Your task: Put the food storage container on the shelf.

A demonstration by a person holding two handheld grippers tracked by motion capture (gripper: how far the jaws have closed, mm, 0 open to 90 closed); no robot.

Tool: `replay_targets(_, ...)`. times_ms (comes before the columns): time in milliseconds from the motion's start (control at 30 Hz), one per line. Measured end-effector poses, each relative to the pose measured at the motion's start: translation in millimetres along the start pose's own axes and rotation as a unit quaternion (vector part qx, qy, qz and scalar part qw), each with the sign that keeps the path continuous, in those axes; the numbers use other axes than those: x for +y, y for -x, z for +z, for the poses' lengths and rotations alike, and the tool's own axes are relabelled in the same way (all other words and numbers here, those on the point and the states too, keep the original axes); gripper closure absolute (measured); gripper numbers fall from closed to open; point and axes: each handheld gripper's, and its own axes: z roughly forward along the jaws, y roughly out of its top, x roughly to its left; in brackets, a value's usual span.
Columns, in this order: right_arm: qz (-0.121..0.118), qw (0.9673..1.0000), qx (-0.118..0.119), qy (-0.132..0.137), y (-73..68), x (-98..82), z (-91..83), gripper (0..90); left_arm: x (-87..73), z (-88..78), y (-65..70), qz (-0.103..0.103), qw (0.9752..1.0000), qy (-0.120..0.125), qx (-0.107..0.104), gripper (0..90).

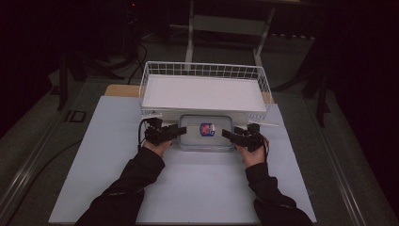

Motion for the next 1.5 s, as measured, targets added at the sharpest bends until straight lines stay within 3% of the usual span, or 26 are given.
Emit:
replay_targets(167, -0.012, 0.9997, -0.020, 0.004, -2.7, 4.3, 2.4, 29.0, 3.0, 2.1, 5.3, 0.021, 0.9992, 0.007, 0.033, 43.5)
replay_targets(333, -0.034, 0.9988, -0.036, 0.006, -6.9, 7.1, 5.6, 26.3, 5.4, 3.4, 8.6, 0.048, 0.9973, 0.008, 0.055, 39.1)
replay_targets(433, -0.037, 0.9985, -0.041, 0.004, -8.5, 8.3, 6.6, 25.7, 5.3, 2.5, 9.8, 0.049, 0.9971, 0.009, 0.058, 38.7)
replay_targets(600, -0.044, 0.9981, -0.042, 0.009, -10.5, 7.3, 4.3, 25.7, 4.9, -1.5, 16.0, 0.046, 0.9978, 0.005, 0.048, 35.1)
replay_targets(633, -0.048, 0.9978, -0.044, 0.009, -11.1, 6.3, 2.1, 25.6, 6.3, -5.5, 15.5, 0.074, 0.9964, 0.001, 0.040, 33.5)
replay_targets(733, -0.050, 0.9978, -0.043, 0.008, -11.1, 5.1, -0.5, 25.6, 5.7, -10.6, 17.2, 0.071, 0.9969, 0.000, 0.034, 29.0)
replay_targets(767, -0.053, 0.9977, -0.041, 0.010, -11.9, 4.5, -4.2, 25.7, 3.5, -15.6, 22.0, 0.058, 0.9980, 0.004, 0.025, 27.2)
replay_targets(800, -0.053, 0.9977, -0.041, 0.010, -11.9, 4.5, -4.2, 25.7, 3.5, -15.6, 22.0, 0.058, 0.9980, 0.004, 0.025, 25.3)
replay_targets(833, -0.060, 0.9973, -0.040, 0.010, -14.2, 3.7, -7.9, 25.8, 2.4, -20.7, 24.1, 0.078, 0.9968, 0.005, 0.016, 22.5)
replay_targets(1133, -0.075, 0.9970, -0.013, 0.010, -31.5, 0.4, -25.8, 26.7, -4.3, -41.8, 46.0, 0.096, 0.9951, -0.014, -0.021, 2.6)
replay_targets(1500, -0.089, 0.9959, 0.015, 0.009, -57.1, -6.0, -38.0, 35.7, -13.7, -65.0, 59.0, 0.131, 0.9908, -0.031, -0.010, 0.3)
